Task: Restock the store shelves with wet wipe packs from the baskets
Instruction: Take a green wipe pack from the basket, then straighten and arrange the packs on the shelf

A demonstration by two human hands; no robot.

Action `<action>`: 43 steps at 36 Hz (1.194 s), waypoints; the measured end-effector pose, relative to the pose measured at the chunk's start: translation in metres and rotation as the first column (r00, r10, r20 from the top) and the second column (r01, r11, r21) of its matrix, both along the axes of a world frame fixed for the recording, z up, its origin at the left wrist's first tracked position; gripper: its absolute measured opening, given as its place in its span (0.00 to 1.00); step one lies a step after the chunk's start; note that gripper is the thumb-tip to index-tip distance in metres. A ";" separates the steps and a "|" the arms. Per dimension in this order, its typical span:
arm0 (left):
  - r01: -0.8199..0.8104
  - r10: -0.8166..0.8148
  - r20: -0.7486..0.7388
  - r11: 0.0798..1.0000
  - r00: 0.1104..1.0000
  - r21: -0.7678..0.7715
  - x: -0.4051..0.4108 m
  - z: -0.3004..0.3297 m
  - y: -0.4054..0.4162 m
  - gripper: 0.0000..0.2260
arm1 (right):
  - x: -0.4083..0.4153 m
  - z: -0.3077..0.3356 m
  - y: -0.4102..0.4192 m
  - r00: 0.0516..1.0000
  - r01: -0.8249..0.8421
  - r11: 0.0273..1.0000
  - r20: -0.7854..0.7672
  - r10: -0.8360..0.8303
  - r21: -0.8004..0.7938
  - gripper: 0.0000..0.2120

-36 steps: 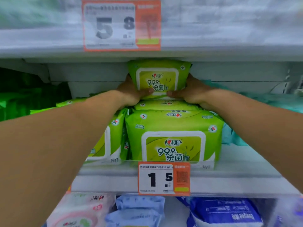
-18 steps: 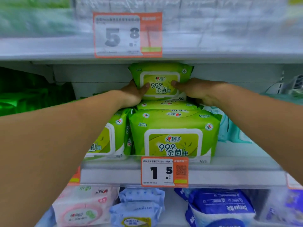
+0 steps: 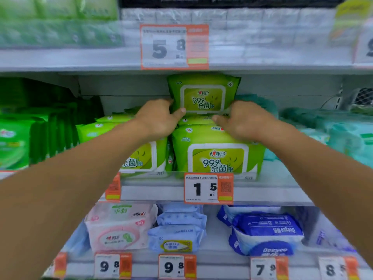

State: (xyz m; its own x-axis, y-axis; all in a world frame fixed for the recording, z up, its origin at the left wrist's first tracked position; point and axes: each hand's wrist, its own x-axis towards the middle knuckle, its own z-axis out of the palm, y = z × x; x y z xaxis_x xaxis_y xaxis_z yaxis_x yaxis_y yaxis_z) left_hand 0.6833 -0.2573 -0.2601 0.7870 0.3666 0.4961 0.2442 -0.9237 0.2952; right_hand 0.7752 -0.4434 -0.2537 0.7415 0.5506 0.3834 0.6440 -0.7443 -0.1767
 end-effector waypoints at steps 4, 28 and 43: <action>0.176 -0.316 0.444 0.928 0.839 0.328 -0.089 -0.054 -0.029 0.17 | -0.068 -0.061 -0.019 0.922 -0.116 0.943 0.386 -0.015 0.312 0.20; -0.640 0.034 -0.875 0.696 0.482 -0.325 -0.370 -0.515 -0.041 0.40 | -0.230 -0.539 -0.049 0.429 0.215 0.815 -0.698 -0.574 -0.538 0.54; -0.753 0.227 -0.789 0.528 0.571 -0.393 -0.410 -0.490 0.046 0.31 | -0.258 -0.543 0.080 0.641 -0.110 0.864 -0.699 -0.316 -0.491 0.47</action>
